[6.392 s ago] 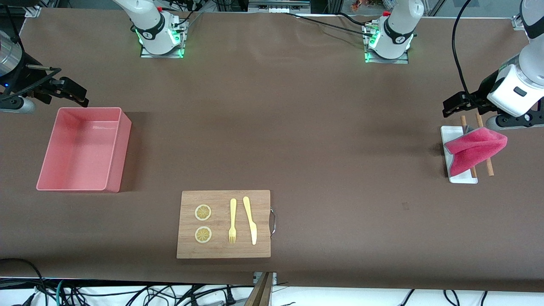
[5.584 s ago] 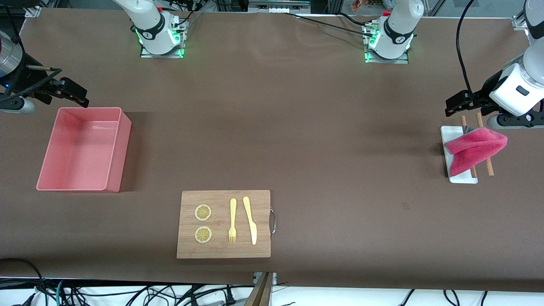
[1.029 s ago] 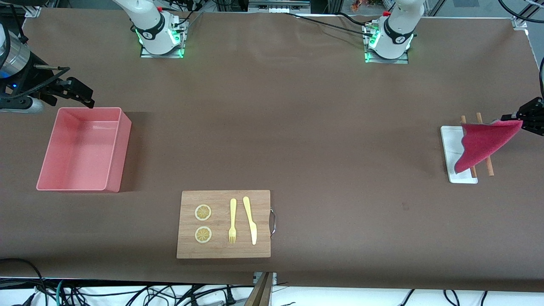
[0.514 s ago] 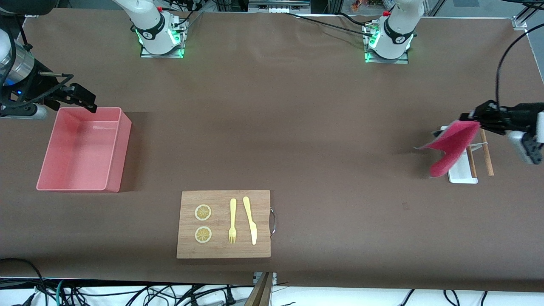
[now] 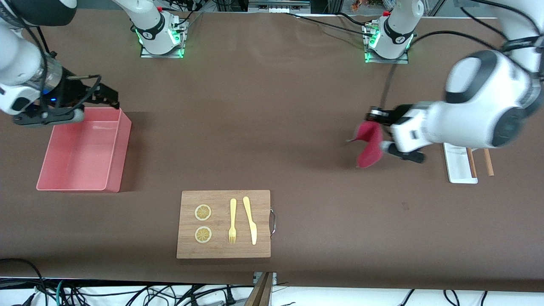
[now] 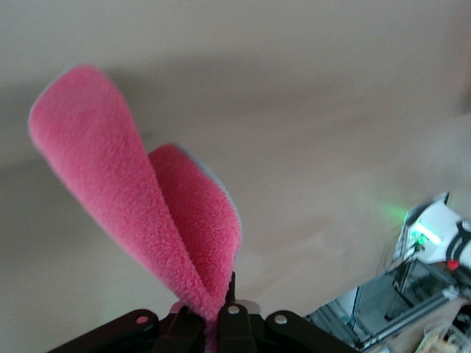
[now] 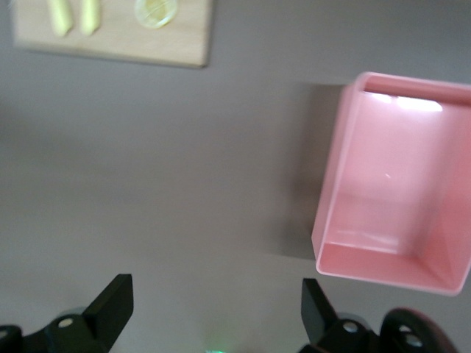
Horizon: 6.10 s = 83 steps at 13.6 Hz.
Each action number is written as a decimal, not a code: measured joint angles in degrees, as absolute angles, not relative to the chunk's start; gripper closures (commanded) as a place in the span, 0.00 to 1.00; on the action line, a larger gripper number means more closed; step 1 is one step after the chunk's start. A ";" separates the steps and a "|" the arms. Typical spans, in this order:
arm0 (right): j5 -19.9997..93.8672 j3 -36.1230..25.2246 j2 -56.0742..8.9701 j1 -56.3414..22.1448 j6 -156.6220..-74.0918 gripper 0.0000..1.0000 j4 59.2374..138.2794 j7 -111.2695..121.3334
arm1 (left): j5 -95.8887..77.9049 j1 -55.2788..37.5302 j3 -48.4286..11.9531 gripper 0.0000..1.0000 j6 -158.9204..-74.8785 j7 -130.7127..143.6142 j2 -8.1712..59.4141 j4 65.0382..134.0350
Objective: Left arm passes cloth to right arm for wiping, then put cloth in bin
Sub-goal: 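Carry the cloth to mid-table while the right gripper reaches toward it, then grasp the hanging cloth with the right gripper below the left gripper, then pull the cloth toward the pink bin while the left gripper withdraws, then wipe the table with the cloth, right gripper sweeping toward the cutting board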
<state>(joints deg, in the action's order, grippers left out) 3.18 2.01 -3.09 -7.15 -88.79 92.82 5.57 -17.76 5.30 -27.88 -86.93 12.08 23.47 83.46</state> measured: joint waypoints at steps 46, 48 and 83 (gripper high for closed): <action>75.95 5.28 -16.70 -14.16 -116.08 1.00 113.59 112.52 | -21.71 -24.42 -28.03 1.00 -124.04 60.57 31.62 70.16; 72.98 4.48 -16.69 -13.59 -116.03 1.00 112.45 112.57 | -21.71 -24.40 -28.01 0.76 -124.05 60.83 31.62 70.13; 3.55 -2.09 -4.80 -8.00 -99.56 1.00 107.82 6.68 | 6.30 3.13 -8.41 0.00 -98.90 10.85 11.92 90.49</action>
